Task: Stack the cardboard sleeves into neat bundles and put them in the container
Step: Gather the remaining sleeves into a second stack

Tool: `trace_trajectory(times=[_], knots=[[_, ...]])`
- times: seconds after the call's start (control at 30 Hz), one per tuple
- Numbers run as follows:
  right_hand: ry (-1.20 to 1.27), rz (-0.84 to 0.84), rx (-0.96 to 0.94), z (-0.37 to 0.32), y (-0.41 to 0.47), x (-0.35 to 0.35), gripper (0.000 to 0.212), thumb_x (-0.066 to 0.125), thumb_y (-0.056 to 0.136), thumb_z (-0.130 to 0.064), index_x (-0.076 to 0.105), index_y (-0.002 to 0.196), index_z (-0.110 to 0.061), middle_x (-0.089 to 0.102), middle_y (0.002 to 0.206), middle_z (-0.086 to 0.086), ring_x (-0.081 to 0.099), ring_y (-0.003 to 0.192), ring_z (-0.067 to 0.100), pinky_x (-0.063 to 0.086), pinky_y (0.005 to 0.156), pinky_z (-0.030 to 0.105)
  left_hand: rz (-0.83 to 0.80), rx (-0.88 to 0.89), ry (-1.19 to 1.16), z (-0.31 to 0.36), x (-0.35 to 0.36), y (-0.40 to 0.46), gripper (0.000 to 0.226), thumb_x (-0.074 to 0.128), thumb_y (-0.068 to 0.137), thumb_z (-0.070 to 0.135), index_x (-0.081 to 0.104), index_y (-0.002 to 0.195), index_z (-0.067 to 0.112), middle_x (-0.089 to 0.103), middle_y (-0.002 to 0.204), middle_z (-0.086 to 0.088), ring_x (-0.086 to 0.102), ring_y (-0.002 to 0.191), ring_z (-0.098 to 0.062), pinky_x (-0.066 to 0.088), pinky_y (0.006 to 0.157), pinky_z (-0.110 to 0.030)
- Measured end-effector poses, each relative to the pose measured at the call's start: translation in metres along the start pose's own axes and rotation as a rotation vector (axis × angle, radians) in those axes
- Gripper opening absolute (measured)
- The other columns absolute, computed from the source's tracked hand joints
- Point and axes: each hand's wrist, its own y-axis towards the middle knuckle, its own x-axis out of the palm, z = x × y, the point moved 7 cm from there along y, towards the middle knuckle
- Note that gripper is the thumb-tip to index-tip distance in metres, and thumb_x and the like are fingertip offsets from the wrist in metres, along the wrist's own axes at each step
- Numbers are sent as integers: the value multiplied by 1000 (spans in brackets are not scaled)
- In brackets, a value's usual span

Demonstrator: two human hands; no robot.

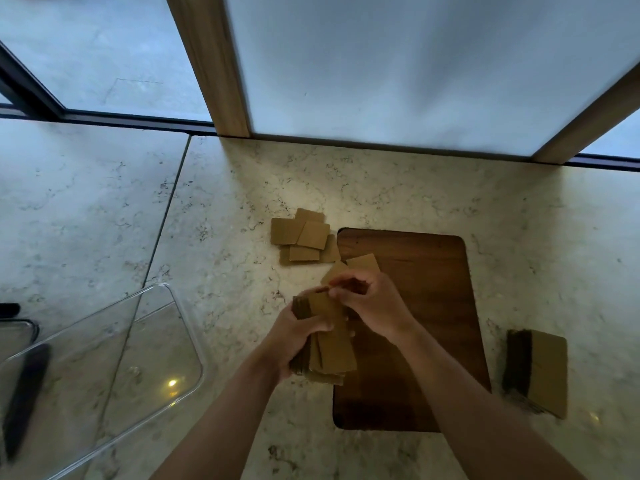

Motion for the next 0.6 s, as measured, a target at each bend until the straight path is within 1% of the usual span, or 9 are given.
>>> trace_trajectory(times=[0.03, 0.1, 0.17, 0.2, 0.27, 0.33, 0.43, 0.53, 0.6], knots=[[-112, 98, 11, 6, 3, -3, 14, 71, 90, -38, 71, 105, -37, 70, 108, -10, 66, 92, 3, 54, 76, 21, 3, 5, -66, -3, -2, 0, 60, 75, 85, 6, 58, 136, 33, 77, 120, -22, 74, 109, -45, 63, 81, -53], [-544, 251, 80, 23, 7, -16, 44, 66, 91, -51, 62, 129, -30, 57, 121, 0, 50, 103, 9, 44, 90, 26, 40, 24, -201, -5, -11, -1, 66, 71, 83, -2, 56, 141, 27, 74, 121, -29, 74, 106, -49, 63, 80, -54], [-851, 239, 153, 38, 5, -20, 67, 67, 86, -58, 49, 144, -29, 45, 129, 6, 41, 114, 21, 40, 100, 37, 102, 49, -241, -4, -20, -3, 71, 76, 76, 0, 59, 139, 27, 75, 113, -28, 75, 94, -45, 63, 76, -53], [-878, 234, 159, 43, 4, -21, 68, 70, 83, -57, 49, 142, -30, 43, 130, 5, 40, 117, 23, 39, 102, 40, 130, 65, -242, -2, -23, -3, 72, 80, 74, 1, 60, 138, 28, 75, 110, -27, 75, 90, -43, 63, 74, -52], [-793, 277, 130, 45, 1, -25, 51, 74, 83, -48, 56, 127, -29, 47, 127, 2, 43, 117, 21, 38, 98, 35, 170, 87, -246, 1, -28, -2, 69, 87, 74, 8, 63, 135, 29, 73, 108, -24, 74, 88, -40, 63, 74, -53], [-529, 261, 113, 42, -2, -30, 27, 70, 90, -34, 57, 114, -31, 57, 122, -3, 53, 108, 12, 42, 89, 25, 198, 90, -256, 5, -30, -3, 61, 85, 78, 17, 62, 135, 27, 72, 109, -24, 73, 90, -40, 63, 79, -55], [-240, -40, 57, 28, -12, -29, 20, 64, 97, -31, 59, 113, -42, 66, 116, -9, 62, 91, -4, 45, 75, 15, 205, 66, -209, 11, -30, -4, 62, 82, 82, 32, 57, 137, 23, 71, 108, -23, 72, 88, -38, 61, 82, -56], [-240, -430, 48, 14, -25, -14, 26, 73, 89, -33, 69, 114, -40, 70, 113, -14, 64, 100, -2, 53, 84, 24, 109, -25, 4, 13, -20, -7, 65, 84, 78, 54, 58, 131, 27, 76, 109, -18, 76, 88, -32, 63, 68, -43], [-313, -532, 15, 5, -27, 1, 32, 79, 84, -29, 69, 114, -37, 70, 110, -16, 65, 98, -2, 54, 83, 23, -71, -125, 173, 7, -3, -9, 62, 84, 81, 47, 60, 133, 24, 74, 118, -19, 76, 94, -33, 63, 73, -42]])
